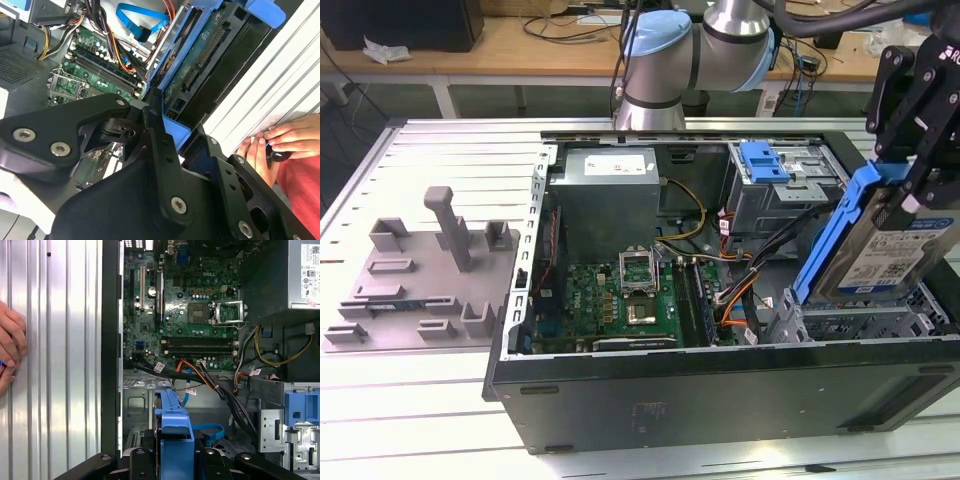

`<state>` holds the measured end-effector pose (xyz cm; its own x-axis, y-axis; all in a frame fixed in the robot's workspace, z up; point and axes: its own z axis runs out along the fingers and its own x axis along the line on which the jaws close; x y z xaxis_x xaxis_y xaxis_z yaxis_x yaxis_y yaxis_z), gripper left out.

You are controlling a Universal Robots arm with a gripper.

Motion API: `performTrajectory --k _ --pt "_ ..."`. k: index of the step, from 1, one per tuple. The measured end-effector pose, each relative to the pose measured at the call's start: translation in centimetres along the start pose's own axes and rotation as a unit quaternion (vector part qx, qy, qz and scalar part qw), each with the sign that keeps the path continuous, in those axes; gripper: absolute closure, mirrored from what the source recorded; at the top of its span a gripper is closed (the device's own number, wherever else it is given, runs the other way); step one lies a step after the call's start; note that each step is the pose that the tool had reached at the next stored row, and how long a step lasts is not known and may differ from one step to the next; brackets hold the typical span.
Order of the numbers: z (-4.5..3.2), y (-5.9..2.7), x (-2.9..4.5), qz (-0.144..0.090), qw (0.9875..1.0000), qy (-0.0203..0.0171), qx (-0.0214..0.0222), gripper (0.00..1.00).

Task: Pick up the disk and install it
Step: 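Insert the disk into the insertion slot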

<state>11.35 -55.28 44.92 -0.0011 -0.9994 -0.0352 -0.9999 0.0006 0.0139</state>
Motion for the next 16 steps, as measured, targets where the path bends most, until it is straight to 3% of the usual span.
performTrajectory --k 16 --pt "1.08 -0.08 0.04 0.000 1.0000 0.0000 0.0000 0.64"
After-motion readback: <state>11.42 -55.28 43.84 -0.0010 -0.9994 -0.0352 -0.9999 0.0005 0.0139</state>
